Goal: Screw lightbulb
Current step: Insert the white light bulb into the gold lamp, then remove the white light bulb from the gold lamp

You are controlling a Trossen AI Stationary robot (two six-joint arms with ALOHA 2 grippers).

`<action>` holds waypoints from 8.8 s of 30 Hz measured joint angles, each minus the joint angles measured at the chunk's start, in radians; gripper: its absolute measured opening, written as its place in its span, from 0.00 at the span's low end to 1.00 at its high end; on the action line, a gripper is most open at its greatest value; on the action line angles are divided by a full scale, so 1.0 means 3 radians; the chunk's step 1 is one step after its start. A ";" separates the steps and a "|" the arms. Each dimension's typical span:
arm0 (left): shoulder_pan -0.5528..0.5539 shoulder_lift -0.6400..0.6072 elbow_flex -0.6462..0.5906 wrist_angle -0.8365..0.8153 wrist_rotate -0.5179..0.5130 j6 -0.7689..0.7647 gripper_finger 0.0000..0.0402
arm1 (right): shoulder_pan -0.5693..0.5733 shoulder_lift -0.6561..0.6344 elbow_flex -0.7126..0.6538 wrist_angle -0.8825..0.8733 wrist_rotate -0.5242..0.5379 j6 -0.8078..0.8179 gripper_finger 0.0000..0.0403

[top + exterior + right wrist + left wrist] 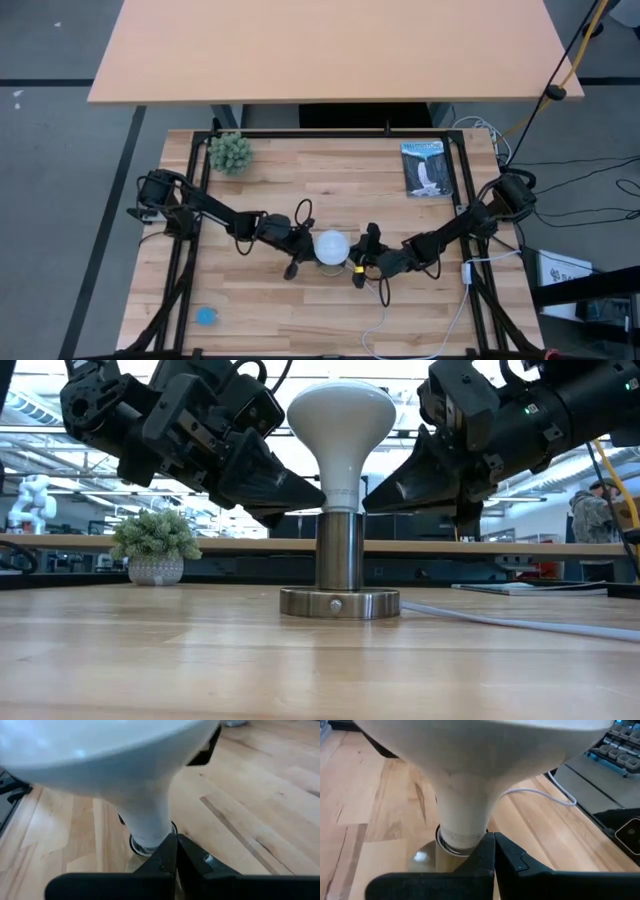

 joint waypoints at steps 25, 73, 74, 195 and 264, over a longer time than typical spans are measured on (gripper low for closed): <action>0.0121 0.0001 0.0000 -0.0049 0.0227 -0.0083 0.00 | 0.0024 -0.0022 -0.0001 -0.0356 -0.0129 0.0284 0.00; 0.0347 0.0004 -0.0004 -0.0038 0.0305 -0.0162 0.00 | -0.0015 -0.0053 -0.0001 0.0016 0.0040 -0.0144 0.00; 0.0361 0.0004 -0.0005 -0.0039 0.0304 -0.0161 0.00 | -0.0015 -0.0053 -0.0004 0.0016 -0.0028 -0.0144 0.00; 0.0542 0.0004 -0.0001 0.0148 0.0572 -0.0246 0.00 | -0.0112 -0.0292 -0.0002 -0.0367 0.0016 0.0127 0.00; 0.1120 -0.1125 -0.0672 -0.0604 0.0398 0.0112 0.00 | 0.1273 -0.0763 -0.0005 -0.3197 0.1460 0.2767 0.00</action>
